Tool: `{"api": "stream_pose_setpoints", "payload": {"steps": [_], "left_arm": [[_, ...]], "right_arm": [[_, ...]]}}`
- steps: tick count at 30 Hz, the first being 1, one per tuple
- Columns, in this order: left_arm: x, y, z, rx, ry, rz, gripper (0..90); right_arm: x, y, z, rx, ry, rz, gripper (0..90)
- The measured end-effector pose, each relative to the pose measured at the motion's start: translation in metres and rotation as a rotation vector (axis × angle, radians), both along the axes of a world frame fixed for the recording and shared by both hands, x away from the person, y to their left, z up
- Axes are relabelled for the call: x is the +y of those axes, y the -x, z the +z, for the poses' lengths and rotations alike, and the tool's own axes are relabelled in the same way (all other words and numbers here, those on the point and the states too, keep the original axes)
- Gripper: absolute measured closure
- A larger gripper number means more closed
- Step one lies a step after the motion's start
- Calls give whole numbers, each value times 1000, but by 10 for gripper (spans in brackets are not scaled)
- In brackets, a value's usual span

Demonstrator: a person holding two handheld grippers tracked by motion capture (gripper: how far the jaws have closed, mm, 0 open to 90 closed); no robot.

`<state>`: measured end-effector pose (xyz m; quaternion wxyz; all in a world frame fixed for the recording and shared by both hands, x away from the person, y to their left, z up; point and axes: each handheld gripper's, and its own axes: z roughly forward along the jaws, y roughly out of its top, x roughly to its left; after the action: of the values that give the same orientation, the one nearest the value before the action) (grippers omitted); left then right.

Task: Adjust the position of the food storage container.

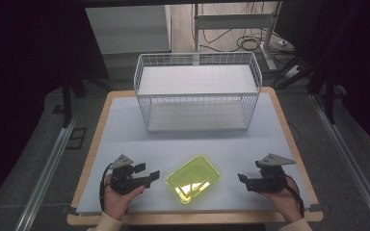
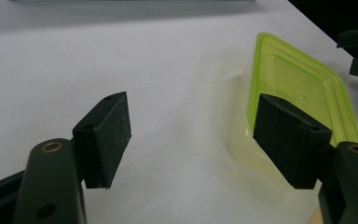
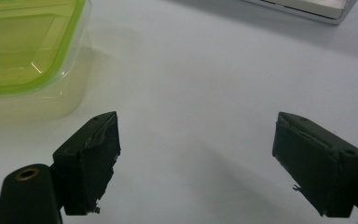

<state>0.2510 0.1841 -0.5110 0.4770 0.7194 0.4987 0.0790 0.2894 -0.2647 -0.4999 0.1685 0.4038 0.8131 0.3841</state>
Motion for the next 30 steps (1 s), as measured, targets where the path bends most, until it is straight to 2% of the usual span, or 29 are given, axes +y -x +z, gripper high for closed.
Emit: {"api": "stream_pose_setpoints", "payload": {"steps": [4, 7, 8, 11, 12, 15, 16, 17, 18, 20, 23, 25, 26, 27, 30], "left_arm": [[-2, 1, 3, -2, 5, -13, 291], [-5, 2, 5, -1, 3, -33, 378], [-5, 2, 5, 0, -9, -40, 378], [-5, 1, 6, 13, -22, -31, 482], [-4, 1, 6, 21, -23, -29, 541], [0, -2, 5, 51, -33, -18, 579], [2, -3, 4, 62, -39, -11, 642], [4, -4, 3, 71, -46, -10, 642], [5, -4, 3, 88, -58, -15, 699], [5, -4, 3, 92, -86, -15, 780], [3, -2, 8, 89, -101, -38, 892], [-1, 1, 14, 82, -106, -68, 897], [-8, 4, 20, 69, -118, -101, 900], [-8, 4, 20, 69, -118, -101, 900], [-19, 8, 25, 63, -108, -155, 900]], "right_arm": [[-2, 1, 0, 2, -13, -6, 154], [-5, 4, 0, -3, -13, -7, 162], [-6, 4, 0, -7, -10, -6, 163], [-8, 5, 1, -10, -3, 3, 164], [-9, 4, 1, -10, 1, 5, 164], [-11, 3, 1, -11, 4, 0, 164], [-13, 2, 1, -6, -3, -5, 164], [-13, 2, 1, -6, -3, -5, 165], [-13, 1, 2, -9, -4, -6, 166], [-14, 1, 2, -12, -5, -6, 167], [-14, 2, 2, -17, -2, -3, 167], [-13, 2, 2, -18, 3, 2, 167], [-13, 2, 1, -17, 4, 7, 167], [-13, 2, 1, -17, 4, 7, 167], [-13, 1, 1, -8, 5, 11, 167]]}}
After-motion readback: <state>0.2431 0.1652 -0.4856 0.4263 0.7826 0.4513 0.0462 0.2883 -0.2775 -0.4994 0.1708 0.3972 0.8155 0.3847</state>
